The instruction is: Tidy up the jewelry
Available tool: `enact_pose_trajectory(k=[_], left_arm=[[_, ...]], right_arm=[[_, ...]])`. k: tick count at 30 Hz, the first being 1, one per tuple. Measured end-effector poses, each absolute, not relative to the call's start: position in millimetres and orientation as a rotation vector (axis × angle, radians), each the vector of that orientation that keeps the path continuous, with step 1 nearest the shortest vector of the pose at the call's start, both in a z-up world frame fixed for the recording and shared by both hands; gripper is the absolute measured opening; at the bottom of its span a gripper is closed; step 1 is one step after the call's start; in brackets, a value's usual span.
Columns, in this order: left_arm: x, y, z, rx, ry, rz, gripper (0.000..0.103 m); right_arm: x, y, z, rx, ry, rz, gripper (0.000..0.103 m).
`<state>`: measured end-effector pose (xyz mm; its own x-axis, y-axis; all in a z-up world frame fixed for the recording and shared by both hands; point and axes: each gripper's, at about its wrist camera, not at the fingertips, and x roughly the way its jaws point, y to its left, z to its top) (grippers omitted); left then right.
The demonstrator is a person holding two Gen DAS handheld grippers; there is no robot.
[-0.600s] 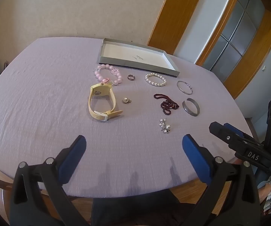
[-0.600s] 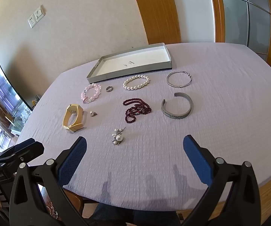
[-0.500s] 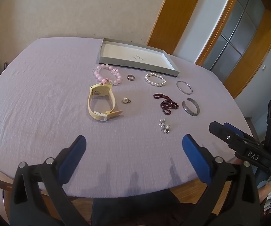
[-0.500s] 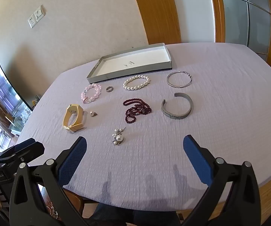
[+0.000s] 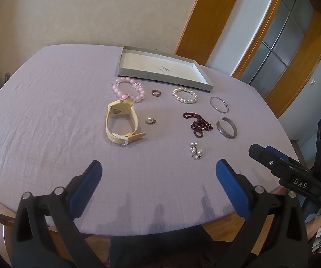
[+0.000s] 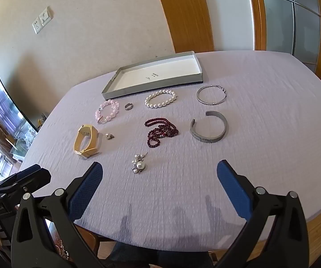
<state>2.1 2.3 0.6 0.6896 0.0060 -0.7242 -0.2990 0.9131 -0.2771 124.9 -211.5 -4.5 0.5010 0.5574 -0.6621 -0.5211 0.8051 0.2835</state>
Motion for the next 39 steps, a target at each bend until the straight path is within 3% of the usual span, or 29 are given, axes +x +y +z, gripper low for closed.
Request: enact_pose_trajectory(k=[39], left_arm=[[0.8,2.2,1.4,-0.391,0.796,0.172,0.101]], right_arm=[[123.8,-210.9,-2.8,0.044,0.823,0.651,0.102]])
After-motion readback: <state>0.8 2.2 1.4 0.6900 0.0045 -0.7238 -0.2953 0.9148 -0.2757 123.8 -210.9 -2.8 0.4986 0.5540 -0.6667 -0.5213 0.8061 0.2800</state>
